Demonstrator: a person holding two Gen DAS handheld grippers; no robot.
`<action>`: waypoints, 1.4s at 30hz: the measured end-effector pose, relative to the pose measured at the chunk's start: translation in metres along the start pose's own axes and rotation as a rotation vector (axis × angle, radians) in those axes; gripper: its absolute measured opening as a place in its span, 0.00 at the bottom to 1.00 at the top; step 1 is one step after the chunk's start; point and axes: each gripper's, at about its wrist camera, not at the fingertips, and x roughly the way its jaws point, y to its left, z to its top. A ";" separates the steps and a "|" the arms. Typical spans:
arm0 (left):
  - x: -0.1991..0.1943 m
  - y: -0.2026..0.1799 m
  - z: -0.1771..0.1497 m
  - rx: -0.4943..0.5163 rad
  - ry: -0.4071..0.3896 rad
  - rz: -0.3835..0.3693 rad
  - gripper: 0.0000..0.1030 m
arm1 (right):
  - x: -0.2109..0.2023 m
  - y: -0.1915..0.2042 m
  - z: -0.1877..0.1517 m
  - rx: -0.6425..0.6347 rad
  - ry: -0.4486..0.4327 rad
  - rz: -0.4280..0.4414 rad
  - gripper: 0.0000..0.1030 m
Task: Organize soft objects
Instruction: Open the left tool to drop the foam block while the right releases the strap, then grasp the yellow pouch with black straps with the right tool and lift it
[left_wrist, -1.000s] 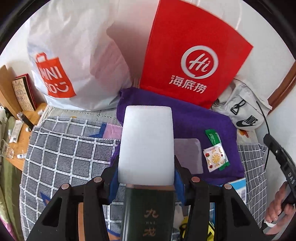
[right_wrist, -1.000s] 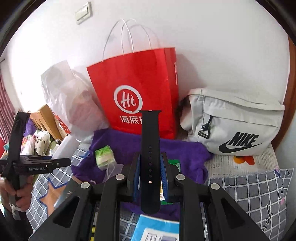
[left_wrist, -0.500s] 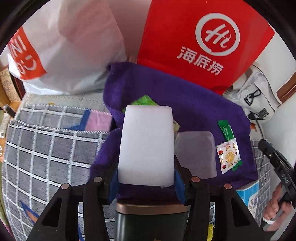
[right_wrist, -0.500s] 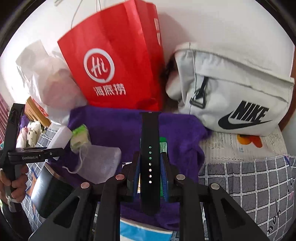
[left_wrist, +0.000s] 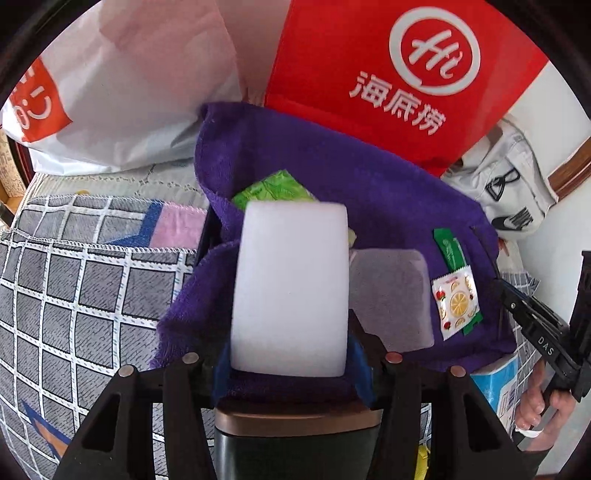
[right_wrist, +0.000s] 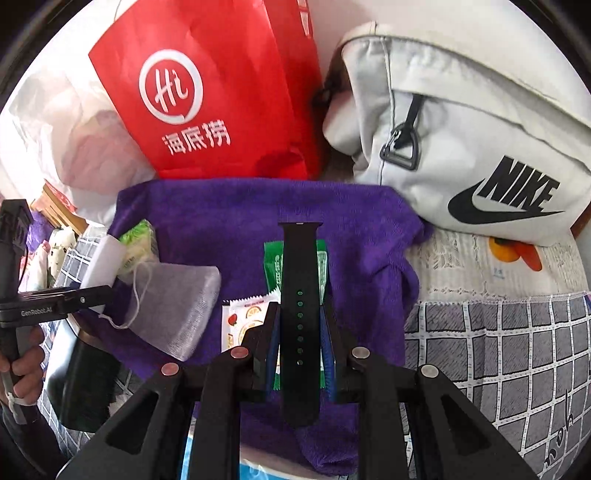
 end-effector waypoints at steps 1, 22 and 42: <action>0.001 -0.002 0.001 0.002 0.003 -0.002 0.52 | 0.002 0.000 -0.001 0.001 0.009 0.002 0.20; -0.051 -0.010 -0.004 0.024 -0.098 -0.019 0.83 | -0.056 0.035 -0.016 -0.056 -0.134 -0.007 0.63; -0.102 0.027 -0.111 -0.011 -0.098 0.000 0.83 | -0.075 0.150 -0.149 -0.238 0.032 0.100 0.71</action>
